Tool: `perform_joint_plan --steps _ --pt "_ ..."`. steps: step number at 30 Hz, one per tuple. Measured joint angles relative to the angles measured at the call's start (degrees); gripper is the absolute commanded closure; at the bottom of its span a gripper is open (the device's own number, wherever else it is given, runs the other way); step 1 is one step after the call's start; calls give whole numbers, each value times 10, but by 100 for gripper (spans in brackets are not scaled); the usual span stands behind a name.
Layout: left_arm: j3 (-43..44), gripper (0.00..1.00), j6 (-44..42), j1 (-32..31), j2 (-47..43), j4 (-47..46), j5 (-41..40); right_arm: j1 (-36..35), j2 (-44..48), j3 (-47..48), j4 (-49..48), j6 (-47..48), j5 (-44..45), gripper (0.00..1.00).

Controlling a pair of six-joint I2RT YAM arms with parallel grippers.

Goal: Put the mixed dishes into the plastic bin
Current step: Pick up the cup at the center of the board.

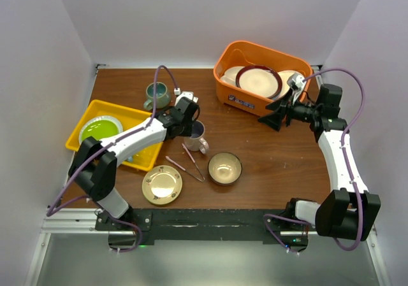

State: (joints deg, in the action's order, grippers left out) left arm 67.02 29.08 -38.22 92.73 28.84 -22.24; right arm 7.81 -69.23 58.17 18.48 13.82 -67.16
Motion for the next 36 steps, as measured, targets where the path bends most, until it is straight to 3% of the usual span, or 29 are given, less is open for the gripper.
perform_joint_plan --steps 13,28,36 --pt "32 100 -20 0 35 12 16 0 0 -4 0 13 -14 20" --pt "32 100 -46 2 -1 -9 61 0 9 -4 23 45 -16 20" --pt "43 100 -46 2 -53 -37 90 -6 10 43 124 127 -12 20"
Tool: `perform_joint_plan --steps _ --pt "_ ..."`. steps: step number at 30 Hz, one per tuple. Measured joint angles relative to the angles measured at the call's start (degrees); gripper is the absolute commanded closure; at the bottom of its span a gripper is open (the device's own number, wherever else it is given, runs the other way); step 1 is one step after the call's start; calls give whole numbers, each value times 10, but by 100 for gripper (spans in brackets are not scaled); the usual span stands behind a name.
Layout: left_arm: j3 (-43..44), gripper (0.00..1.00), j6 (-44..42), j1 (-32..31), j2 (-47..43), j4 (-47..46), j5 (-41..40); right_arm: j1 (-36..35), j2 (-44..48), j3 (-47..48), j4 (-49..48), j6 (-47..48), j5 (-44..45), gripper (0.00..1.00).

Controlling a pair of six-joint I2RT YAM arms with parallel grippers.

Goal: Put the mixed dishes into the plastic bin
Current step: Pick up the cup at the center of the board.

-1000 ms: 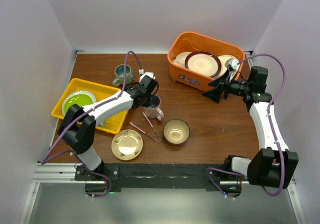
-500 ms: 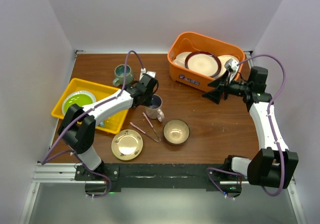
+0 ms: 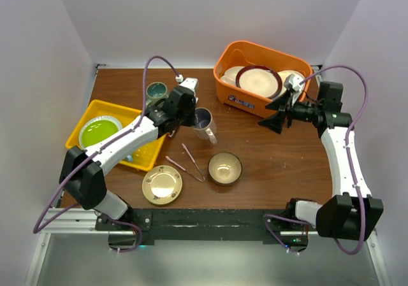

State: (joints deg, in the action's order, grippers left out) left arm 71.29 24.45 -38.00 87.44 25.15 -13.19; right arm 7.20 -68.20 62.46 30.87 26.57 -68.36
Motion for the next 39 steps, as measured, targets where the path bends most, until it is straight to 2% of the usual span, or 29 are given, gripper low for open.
perform_joint_plan --steps 4,8,16,23,32,39 --pt "7 100 1 -3 -2 -5 12 -26 -26 76 93 79 30 20" --pt "9 100 7 -11 -5 -3 12 -69 -44 129 146 115 93 19" --pt "33 100 49 -51 -12 -2 -8 -248 -54 192 180 112 278 19" --pt "72 100 122 -82 -12 24 -67 -402 -85 204 180 90 466 18" --pt "98 100 226 -85 -7 71 -110 -441 -95 199 147 57 600 18" --pt "102 100 289 -85 -1 93 -115 -450 -99 186 113 32 651 23"
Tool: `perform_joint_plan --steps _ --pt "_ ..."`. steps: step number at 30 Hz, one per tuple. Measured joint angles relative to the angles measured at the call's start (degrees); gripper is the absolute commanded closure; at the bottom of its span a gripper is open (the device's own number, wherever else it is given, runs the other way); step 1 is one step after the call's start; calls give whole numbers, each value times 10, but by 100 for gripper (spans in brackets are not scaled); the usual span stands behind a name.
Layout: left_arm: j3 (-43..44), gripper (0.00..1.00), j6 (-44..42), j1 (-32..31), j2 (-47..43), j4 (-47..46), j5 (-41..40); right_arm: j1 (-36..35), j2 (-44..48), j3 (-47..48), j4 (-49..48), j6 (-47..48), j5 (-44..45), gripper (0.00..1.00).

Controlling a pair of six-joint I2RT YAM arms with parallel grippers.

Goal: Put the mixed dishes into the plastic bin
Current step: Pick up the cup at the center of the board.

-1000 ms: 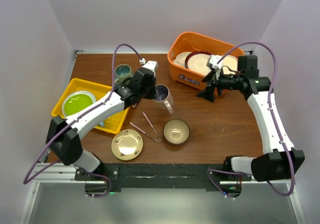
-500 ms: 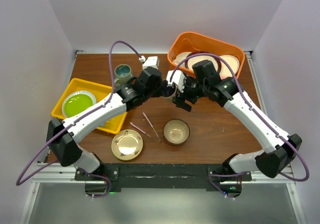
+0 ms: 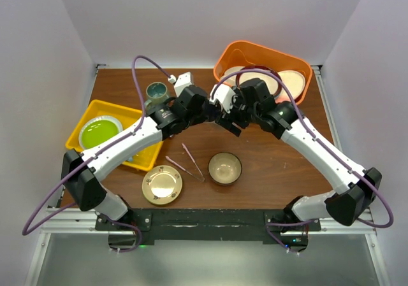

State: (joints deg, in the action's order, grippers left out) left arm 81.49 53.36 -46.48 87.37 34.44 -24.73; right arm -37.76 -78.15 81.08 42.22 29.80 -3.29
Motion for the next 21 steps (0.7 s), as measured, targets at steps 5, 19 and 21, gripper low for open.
perform_joint_plan --steps 5,19,21 --pt "0 100 27 0 0 5 7 -1 -3 -17 -16 -13 10 24" --pt "-1 100 57 2 0 4 19 -1 -19 -27 -33 -44 5 44" --pt "-4 100 57 5 -1 4 18 -1 -26 -27 -32 -44 5 46"
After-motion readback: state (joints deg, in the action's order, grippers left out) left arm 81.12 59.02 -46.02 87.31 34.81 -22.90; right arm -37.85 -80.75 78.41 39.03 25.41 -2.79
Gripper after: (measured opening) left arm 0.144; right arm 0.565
